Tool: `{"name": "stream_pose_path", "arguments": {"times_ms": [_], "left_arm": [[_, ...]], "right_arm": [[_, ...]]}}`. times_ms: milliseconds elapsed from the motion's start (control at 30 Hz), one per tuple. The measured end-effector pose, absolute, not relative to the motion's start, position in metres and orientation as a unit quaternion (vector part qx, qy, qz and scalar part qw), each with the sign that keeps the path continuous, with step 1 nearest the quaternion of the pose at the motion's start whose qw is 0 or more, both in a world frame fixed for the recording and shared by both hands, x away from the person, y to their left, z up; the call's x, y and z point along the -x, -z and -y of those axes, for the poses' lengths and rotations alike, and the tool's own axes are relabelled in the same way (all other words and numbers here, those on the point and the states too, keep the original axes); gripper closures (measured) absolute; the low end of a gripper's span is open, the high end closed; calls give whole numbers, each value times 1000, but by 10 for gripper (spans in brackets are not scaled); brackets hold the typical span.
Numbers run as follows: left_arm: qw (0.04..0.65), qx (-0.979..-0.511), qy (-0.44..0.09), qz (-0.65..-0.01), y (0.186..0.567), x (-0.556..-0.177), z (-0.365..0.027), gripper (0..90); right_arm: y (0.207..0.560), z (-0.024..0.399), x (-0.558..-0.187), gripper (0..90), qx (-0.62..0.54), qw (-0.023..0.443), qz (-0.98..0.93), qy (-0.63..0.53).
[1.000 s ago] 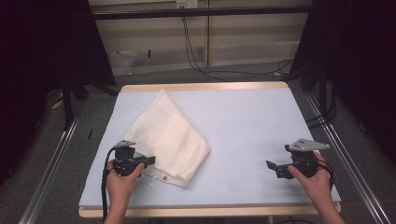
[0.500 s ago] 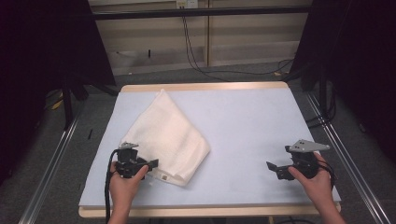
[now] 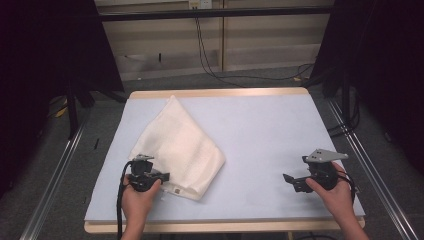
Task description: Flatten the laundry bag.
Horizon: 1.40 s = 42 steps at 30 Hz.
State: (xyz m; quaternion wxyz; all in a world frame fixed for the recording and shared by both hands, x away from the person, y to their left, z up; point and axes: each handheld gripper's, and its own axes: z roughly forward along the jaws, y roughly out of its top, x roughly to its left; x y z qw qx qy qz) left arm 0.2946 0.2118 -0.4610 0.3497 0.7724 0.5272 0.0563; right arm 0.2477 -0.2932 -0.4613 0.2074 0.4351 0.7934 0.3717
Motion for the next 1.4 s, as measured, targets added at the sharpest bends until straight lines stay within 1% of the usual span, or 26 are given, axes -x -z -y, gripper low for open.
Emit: {"name": "stream_pose_path", "arguments": {"times_ms": [133,233,433,533,633,700,833,900,1033,1133,1200,1233,1400], "left_arm": [[360,-770,-63,-523,450,-295,-213,816],[356,-778,-66,-513,443,-298,-210,817],[364,-782,-52,-504,428,-301,-205,814],[361,-788,-55,-496,416,-302,-203,814],[366,-788,-63,-491,406,-306,-200,814],[367,-789,-78,-485,396,-309,-195,814],[373,-794,-79,-473,387,-312,-189,814],[367,-802,-89,-463,379,-316,-181,810],[358,-806,-105,-459,374,-321,-173,807],[357,-805,-106,-462,372,-322,-170,803],[357,-806,-101,-462,372,-323,-171,800],[356,-806,-89,-465,374,-324,-173,799],[360,-800,-88,-471,378,-324,-177,787]], "right_arm": [[462,293,-248,37,-434,204,-795,-371],[463,293,-250,39,-433,200,-797,-371],[462,293,-250,39,-431,198,-798,-372],[462,293,-250,39,-433,196,-797,-373],[462,293,-251,39,-432,195,-797,-374],[461,291,-251,39,-430,196,-798,-375],[461,291,-252,39,-428,197,-799,-375],[462,290,-252,39,-426,194,-801,-373],[462,288,-252,39,-423,192,-804,-372],[462,288,-253,39,-422,192,-804,-372],[462,288,-253,39,-421,191,-805,-372],[462,288,-252,39,-423,191,-804,-371],[462,288,-253,39,-420,188,-807,-370]]}}
